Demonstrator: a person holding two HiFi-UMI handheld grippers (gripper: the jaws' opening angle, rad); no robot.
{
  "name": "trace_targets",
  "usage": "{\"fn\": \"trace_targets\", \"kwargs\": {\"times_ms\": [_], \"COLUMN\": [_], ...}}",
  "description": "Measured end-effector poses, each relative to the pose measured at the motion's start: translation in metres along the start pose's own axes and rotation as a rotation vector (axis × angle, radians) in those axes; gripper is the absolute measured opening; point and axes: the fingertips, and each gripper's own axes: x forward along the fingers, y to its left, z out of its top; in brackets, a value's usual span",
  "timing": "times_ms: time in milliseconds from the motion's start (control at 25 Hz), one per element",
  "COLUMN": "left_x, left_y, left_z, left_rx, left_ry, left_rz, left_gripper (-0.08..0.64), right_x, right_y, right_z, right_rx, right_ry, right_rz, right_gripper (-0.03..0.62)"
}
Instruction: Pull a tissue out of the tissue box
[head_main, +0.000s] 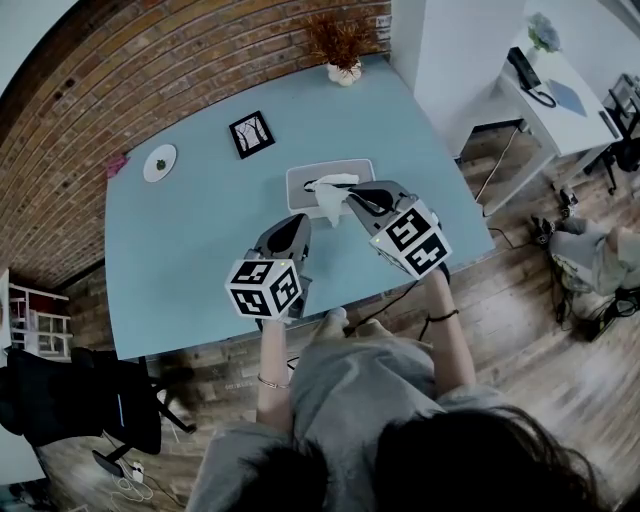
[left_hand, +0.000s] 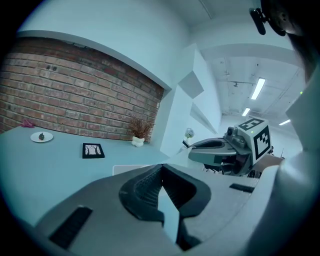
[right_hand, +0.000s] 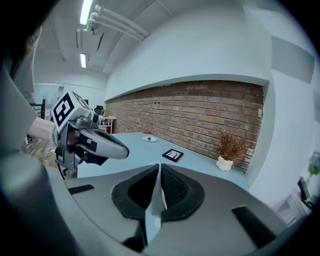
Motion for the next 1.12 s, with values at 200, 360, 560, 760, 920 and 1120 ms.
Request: {"fn": "trace_targets", "kwargs": {"times_ms": [200,360,560,760,920,1120], "left_x": [-0.009,-0.016,-0.020,-0.021,-0.021,-0.016], "left_y": [-0.010,-0.018,-0.031,-0.041,-0.049,-0.057], "left_z": [-0.006,-0.010,-0.009,-0.011,-0.016,-0.017], "left_rx": [0.016,0.039,0.068,0.098,0.110,0.123], "left_ry": [-0.015,-0.022,-0.029,-0.052,-0.055,-0.060], "left_rz": [0.001,-0.006,-0.021,-0.023,-0.032,-0.044], "left_gripper": [0.003,0.003,0.003,0.003,0.003,0.003], "right_x": [-0.017,-0.030,-0.042,-0.053,-0.058,-0.064], "right_y": [0.006,0.013,0.023,0.027,0.029,0.027], "right_z": [-0.001,0.001,-0.005,-0.009,-0.014,-0.015], "right_rx": [0.060,0.083,0.065,0.073,0.079,0.084], "right_ry": [-0.072,-0.114,-0.131,-0.153,-0.164,-0.190], "right_rz": [-0.008,-0.011,-0.008,-0.004,0.007,0.013], "right_gripper": [0.002,0.002,0.002,0.002,0.002,0.002]}}
